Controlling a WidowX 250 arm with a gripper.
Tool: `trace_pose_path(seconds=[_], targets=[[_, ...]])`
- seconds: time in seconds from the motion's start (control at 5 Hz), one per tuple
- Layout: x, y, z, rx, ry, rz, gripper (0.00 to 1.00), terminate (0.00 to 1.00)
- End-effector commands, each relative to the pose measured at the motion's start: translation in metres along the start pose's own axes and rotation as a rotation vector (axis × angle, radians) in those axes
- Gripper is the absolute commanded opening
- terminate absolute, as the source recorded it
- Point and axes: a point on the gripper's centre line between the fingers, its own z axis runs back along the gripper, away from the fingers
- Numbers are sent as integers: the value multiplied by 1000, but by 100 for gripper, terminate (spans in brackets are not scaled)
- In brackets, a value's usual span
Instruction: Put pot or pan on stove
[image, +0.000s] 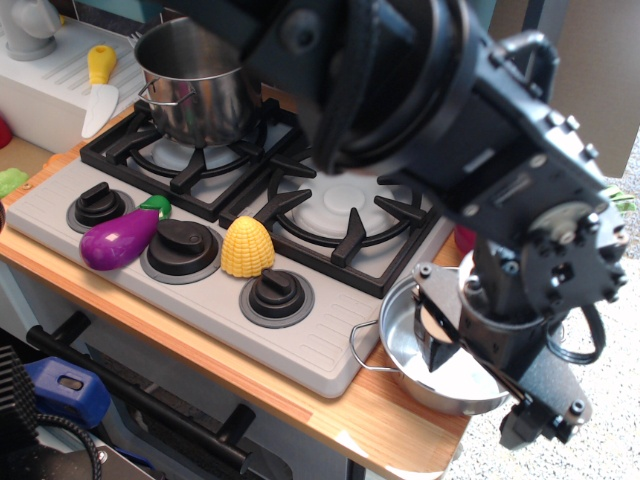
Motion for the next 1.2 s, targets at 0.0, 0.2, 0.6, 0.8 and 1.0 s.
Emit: trace_pose_path(seconds=[0.0, 0.2, 0.6, 0.8, 1.0], targets=[[3, 4, -7, -31, -52, -22, 100, 0], [2, 7, -14, -54, -69, -27, 100, 0], [0, 7, -26, -94, -83, 32, 0, 0], [10, 11, -24, -92, -75, 33, 0, 0], [17, 8, -21, -91, -64, 58, 0, 0]])
